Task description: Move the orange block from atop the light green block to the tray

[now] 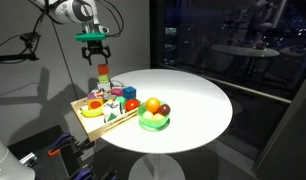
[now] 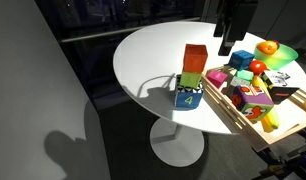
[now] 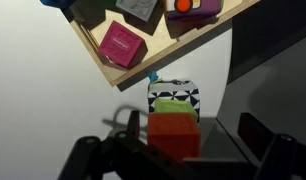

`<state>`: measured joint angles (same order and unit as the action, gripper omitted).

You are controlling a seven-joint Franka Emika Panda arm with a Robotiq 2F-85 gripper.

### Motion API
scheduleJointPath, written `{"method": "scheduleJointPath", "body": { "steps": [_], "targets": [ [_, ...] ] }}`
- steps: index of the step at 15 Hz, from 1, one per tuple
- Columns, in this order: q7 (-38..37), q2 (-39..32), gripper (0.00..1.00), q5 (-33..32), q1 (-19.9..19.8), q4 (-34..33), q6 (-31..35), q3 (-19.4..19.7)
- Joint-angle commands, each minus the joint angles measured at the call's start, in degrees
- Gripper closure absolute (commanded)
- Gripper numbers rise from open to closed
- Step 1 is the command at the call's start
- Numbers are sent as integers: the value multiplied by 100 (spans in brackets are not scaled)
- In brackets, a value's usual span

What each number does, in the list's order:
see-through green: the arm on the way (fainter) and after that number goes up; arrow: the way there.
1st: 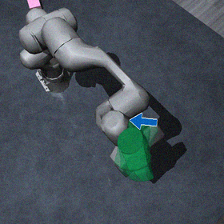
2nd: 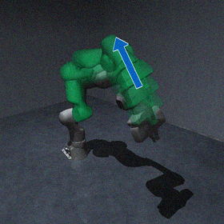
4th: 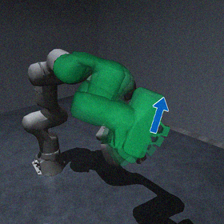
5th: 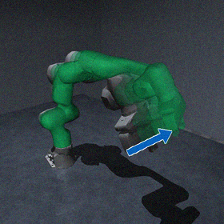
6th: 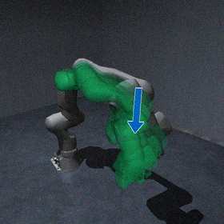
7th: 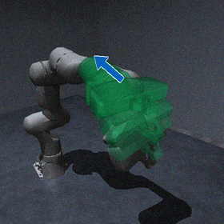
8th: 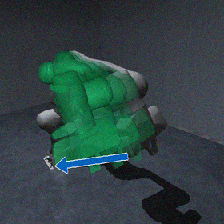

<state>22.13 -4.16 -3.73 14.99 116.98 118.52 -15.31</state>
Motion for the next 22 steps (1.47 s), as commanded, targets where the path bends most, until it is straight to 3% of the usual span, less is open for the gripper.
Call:
{"method": "scheduleJointPath", "body": {
  "steps": [1,17,18,19,22],
  "targets": [
    [303,-163,0,-74,29,-183,163,-59],
    [457,-540,0,-99,-25,-183,903,-68],
    [433,-558,25,-112,-29,-178,928,-63],
    [420,-587,26,-125,-29,-180,940,-61],
    [313,-641,51,-179,-23,-215,940,-38]
  ]
}}
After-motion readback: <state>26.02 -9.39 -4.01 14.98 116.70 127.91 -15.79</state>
